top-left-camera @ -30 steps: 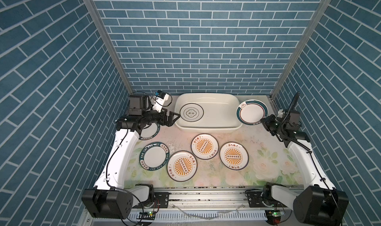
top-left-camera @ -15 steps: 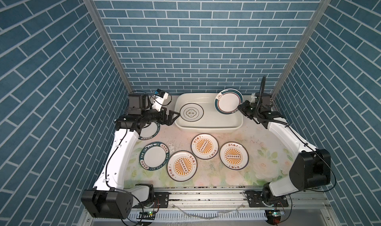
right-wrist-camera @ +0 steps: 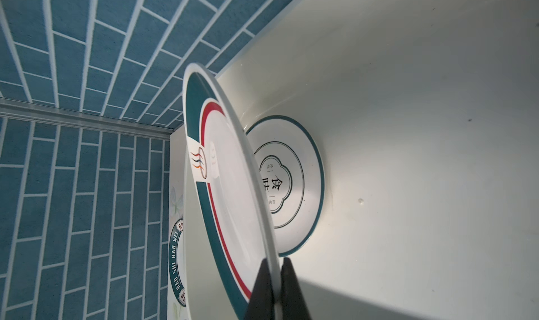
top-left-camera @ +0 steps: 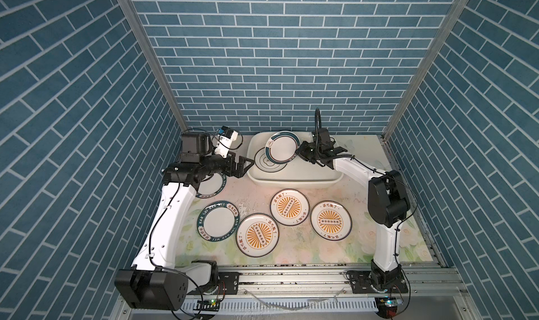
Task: Place the plates into the plastic bin on the countertop
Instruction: 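Carry the upright plate with the right gripper over the bin and lower it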
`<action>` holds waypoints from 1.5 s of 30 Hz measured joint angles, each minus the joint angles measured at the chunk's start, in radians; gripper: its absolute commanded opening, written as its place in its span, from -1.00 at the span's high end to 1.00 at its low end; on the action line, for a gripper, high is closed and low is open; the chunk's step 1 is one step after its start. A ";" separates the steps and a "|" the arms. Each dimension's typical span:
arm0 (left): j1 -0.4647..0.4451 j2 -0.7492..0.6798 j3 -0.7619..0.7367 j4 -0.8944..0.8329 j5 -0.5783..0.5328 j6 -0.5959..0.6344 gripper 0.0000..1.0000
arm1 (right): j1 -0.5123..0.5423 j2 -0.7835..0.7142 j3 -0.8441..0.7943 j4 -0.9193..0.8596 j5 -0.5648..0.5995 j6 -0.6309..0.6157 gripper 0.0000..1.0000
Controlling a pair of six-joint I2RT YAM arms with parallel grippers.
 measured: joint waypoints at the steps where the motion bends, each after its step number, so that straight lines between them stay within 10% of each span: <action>1: 0.000 -0.001 0.000 0.000 -0.001 0.000 -0.99 | 0.005 0.019 0.016 0.000 -0.005 0.004 1.00; 45: 0.000 -0.005 0.000 0.000 -0.013 0.000 -0.99 | 0.026 0.293 0.198 0.012 -0.140 0.121 1.00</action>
